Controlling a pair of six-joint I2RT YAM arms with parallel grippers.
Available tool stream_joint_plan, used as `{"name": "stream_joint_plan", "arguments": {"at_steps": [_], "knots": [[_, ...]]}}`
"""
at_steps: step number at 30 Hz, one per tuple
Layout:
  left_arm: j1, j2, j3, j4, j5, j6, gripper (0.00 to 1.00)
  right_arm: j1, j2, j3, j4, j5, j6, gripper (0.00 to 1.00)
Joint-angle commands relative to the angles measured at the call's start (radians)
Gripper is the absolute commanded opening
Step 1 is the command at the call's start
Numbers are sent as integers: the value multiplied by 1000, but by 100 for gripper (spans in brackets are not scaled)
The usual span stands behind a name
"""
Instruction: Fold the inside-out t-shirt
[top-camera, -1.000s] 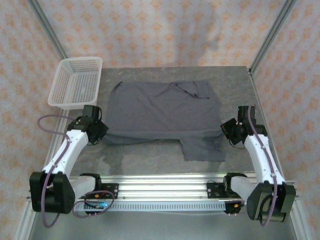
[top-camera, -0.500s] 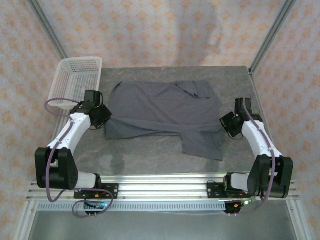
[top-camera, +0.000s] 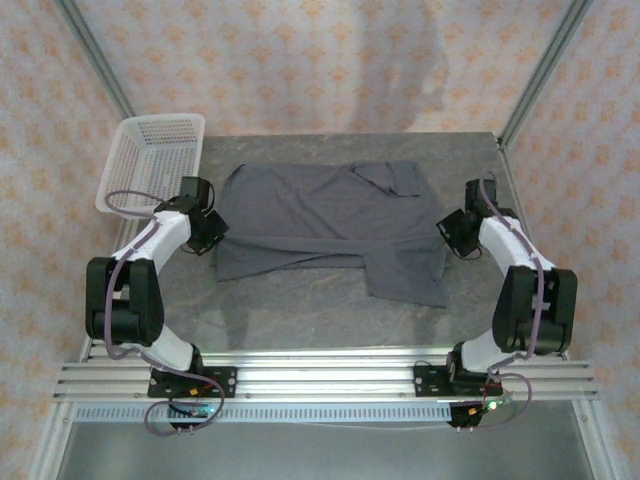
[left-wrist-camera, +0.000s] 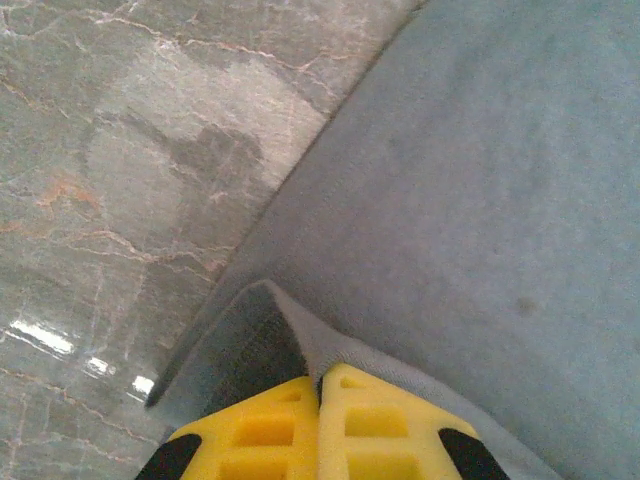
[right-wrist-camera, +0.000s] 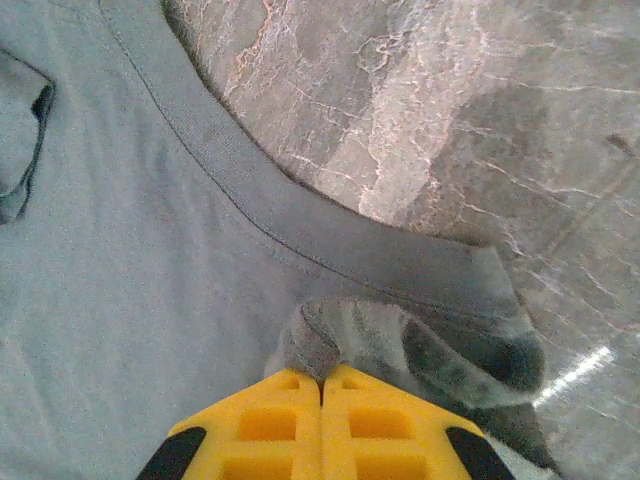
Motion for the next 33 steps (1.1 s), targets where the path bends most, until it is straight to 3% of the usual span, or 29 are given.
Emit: {"name": "stream_joint_plan", "arguments": {"at_steps": [1,11,15,18,22,27,30,33], "knots": [[23,24,47,36,-49,-6,0,-5,46,48,18,3,-21,0],[30,172,130,54,8,-4,0,-4,153,67,36,-20,-33,0],[30,185,111,74,-3,-7,0,-3,180,91,37,-68,-50,11],[30,171,95,71,-11,-3,7,-3,166,129,-21,-30,-58,22],[30,102,85,46,-52,16,19,-4,70,158,-95,47,-64,32],[36,-12,74,6,-89,36,25,-4,-71,124,-167,82,-79,34],[36,-117,36,2,-48,29,28,-4,-161,31,-218,62,-93,38],[23,-284,-60,52,62,-2,36,-4,-255,-116,-247,33,-90,47]]}}
